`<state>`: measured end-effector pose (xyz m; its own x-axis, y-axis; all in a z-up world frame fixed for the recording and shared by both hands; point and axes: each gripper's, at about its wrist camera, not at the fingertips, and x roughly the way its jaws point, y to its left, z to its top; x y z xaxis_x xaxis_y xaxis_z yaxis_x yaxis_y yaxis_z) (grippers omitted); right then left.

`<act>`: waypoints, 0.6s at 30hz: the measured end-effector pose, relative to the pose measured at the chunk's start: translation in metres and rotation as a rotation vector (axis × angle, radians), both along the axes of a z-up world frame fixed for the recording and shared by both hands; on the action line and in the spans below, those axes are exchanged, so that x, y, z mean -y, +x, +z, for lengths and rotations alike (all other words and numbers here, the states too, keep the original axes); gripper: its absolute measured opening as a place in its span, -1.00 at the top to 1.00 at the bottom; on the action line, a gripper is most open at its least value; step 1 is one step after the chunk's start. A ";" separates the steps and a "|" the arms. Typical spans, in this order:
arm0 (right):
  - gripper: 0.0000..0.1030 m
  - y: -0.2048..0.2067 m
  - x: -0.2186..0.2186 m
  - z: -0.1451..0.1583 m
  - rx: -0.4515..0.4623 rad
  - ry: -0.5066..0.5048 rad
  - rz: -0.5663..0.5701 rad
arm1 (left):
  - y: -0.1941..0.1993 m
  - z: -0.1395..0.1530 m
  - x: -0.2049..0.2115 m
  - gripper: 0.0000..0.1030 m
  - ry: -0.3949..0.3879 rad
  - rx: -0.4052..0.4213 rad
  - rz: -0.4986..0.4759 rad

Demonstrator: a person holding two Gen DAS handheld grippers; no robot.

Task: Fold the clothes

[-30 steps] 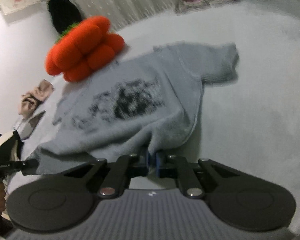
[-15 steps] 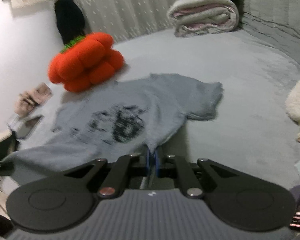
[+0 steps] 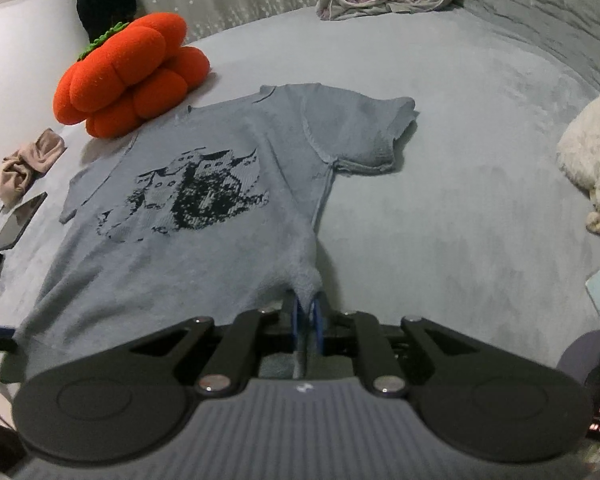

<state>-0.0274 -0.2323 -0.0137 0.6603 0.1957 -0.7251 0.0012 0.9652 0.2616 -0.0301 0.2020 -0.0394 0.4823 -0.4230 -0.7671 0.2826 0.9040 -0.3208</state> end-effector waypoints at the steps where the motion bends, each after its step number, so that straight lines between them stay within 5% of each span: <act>1: 0.71 -0.001 0.001 0.001 -0.006 0.007 0.000 | 0.007 -0.003 -0.004 0.02 -0.025 -0.011 0.031; 5: 0.21 -0.005 -0.003 0.004 -0.038 0.012 0.007 | 0.030 -0.018 -0.009 0.11 -0.061 -0.034 0.139; 11: 0.21 -0.019 -0.015 0.009 -0.046 -0.018 0.044 | 0.048 -0.028 0.003 0.24 -0.065 0.022 0.212; 18: 0.21 -0.036 -0.030 -0.023 -0.106 -0.003 0.031 | 0.059 -0.033 0.016 0.46 -0.058 0.075 0.274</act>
